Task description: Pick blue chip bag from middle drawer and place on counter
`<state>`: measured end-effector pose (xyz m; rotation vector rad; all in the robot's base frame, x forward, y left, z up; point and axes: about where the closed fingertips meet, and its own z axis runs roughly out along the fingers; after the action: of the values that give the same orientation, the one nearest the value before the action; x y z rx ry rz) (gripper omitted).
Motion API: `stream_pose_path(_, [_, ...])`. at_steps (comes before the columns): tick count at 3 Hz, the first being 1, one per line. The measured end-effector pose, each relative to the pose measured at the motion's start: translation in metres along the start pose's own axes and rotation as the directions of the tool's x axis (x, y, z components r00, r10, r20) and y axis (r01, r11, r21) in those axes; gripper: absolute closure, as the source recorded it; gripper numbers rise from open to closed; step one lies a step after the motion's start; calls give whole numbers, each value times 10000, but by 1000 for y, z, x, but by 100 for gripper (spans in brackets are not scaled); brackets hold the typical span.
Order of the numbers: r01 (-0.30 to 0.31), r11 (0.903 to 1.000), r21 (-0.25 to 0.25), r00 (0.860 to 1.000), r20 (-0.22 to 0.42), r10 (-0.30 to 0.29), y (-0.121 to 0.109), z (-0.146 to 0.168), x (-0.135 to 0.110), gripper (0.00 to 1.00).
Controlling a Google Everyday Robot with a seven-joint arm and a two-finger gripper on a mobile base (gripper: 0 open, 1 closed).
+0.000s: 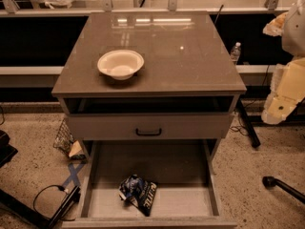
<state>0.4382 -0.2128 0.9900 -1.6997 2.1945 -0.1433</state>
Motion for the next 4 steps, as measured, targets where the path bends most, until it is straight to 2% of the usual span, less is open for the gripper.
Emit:
stream_pose_path(1, [0,10000,2,10000,1,0,0,0,0,0])
stream_pose_path(2, [-10,10000,26,9999,168,9,0,14,-6,0])
stream_pose_path(3, [7,10000,-1,9965,836,-7,9,55,-13,0])
stream_pose_path(4, [-199,9993,-330,9782,2061,263,41,122,-1,0])
